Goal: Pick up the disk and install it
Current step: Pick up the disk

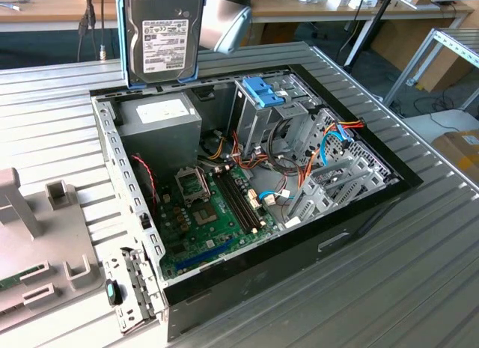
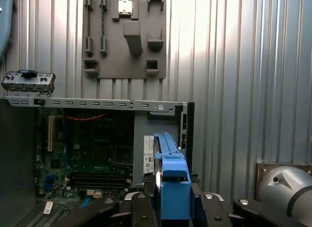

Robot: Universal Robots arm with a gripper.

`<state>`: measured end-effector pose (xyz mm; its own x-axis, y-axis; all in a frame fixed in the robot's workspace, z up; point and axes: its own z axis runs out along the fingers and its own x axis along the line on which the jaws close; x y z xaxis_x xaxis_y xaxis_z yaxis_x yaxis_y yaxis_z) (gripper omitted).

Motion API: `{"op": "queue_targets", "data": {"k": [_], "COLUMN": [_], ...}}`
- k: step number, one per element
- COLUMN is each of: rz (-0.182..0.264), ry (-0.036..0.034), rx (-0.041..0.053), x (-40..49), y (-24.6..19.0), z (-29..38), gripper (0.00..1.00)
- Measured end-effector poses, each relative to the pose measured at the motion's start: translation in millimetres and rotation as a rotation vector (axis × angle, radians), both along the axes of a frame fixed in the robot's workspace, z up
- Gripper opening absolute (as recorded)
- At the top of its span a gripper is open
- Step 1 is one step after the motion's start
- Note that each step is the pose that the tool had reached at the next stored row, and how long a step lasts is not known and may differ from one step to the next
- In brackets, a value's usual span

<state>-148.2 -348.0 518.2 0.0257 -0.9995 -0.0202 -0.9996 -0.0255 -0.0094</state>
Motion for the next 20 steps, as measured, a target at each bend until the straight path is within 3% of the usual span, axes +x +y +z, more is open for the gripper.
{"op": "queue_targets", "data": {"k": [2, 15, 20], "rz": [0.0, 0.0, 0.0], "ry": [0.0, 0.0, 0.0], "rx": [0.0, 0.0, 0.0], "x": [5.3, 5.9, 5.9], "y": [0.1, 0.1, -3.1], "z": [0.0, 0.0, 0.0], "gripper": [0.37, 0.37, 0.37]}}
